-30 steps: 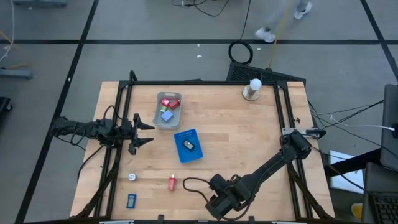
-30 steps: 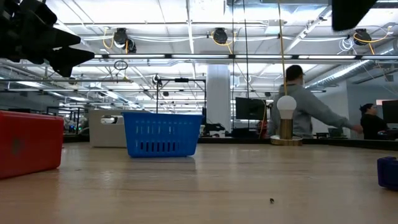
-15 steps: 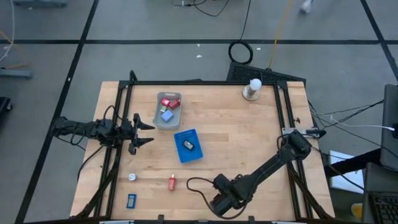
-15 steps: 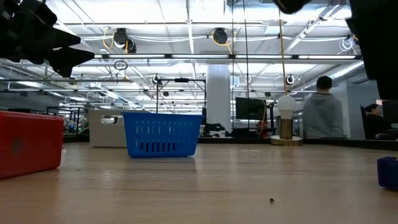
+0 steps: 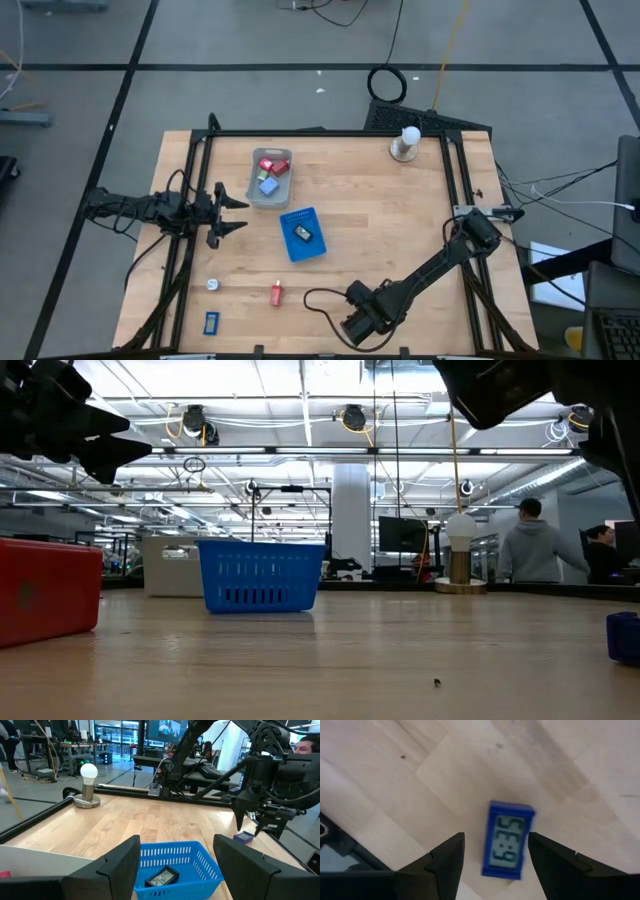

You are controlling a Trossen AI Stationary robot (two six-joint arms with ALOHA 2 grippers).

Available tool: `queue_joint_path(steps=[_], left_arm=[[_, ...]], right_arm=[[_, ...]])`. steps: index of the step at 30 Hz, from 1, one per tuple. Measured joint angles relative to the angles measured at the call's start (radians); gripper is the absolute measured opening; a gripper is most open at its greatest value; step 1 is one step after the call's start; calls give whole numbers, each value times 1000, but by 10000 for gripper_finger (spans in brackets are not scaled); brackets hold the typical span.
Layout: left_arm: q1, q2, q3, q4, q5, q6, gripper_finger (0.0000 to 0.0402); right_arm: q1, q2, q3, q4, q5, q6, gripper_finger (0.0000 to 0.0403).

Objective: Pick & Place Office items
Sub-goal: Put the right blue digital timer into the blue basket

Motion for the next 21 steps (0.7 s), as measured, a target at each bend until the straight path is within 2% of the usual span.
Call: queue_joint_path(steps=[5, 11, 21], left_arm=[[0, 0, 0, 0, 0, 0, 255], [0, 0, 0, 0, 0, 0, 255], [0, 0, 0, 0, 0, 0, 255]], right_arm=[[-1, -4, 0, -15, 20, -22, 219], [-5, -7, 0, -26, 26, -21, 245], [-10, -7, 0, -64, 46, 36, 278]])
